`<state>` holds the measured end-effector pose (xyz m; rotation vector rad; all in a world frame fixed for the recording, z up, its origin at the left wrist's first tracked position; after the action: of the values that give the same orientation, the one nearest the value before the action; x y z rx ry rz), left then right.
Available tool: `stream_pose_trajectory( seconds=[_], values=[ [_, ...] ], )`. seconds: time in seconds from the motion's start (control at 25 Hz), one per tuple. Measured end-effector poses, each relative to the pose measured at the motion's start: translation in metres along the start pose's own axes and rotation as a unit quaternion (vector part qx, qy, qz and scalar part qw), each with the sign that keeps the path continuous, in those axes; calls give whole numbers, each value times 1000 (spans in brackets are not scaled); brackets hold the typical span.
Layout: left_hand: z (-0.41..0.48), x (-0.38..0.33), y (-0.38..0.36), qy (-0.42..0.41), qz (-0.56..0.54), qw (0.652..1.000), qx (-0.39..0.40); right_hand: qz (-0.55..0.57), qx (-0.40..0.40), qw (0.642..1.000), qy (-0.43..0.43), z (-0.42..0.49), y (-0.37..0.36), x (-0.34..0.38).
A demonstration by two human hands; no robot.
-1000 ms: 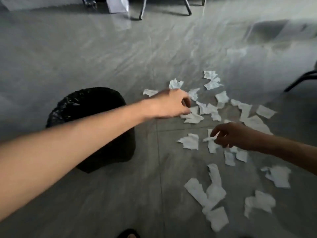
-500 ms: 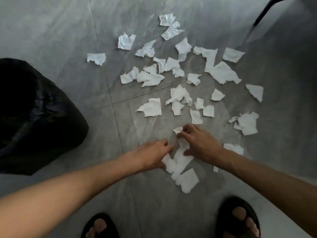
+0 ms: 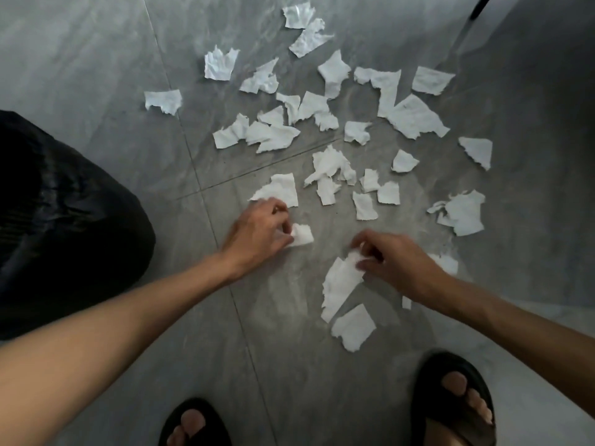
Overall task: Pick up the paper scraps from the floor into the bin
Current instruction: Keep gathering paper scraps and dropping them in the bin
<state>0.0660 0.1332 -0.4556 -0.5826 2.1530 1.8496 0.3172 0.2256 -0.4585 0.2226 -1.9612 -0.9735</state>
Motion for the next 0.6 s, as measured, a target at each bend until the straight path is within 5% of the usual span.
stream_pose_trajectory(
  seconds=[0.12, 0.32, 0.44, 0.6],
  values=[
    [30, 4, 3, 34, 28, 999, -4, -112, 99, 985, 89, -6, -28, 4],
    [51, 16, -10, 69, 73, 994, 34, -189, 78, 971, 121, 3, -33, 3],
    [51, 21, -9, 64, 58, 995, 42, -124, 25, 989, 79, 5, -22, 8],
    [57, 25, 8, 66, 40, 986, 148, 62, -57, 993, -88, 21, -2, 18]
  ],
)
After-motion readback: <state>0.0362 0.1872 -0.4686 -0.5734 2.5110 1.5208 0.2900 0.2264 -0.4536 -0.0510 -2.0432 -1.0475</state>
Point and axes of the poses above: each hand's wrist, its own z-axis towards the middle knuckle, its own y-axis out of the back of the hand, x = y × z, the point moved 1 cm from there along z, towards the middle knuckle, and after that the axes turned 2 degrees about x, right-handed, at the moved point
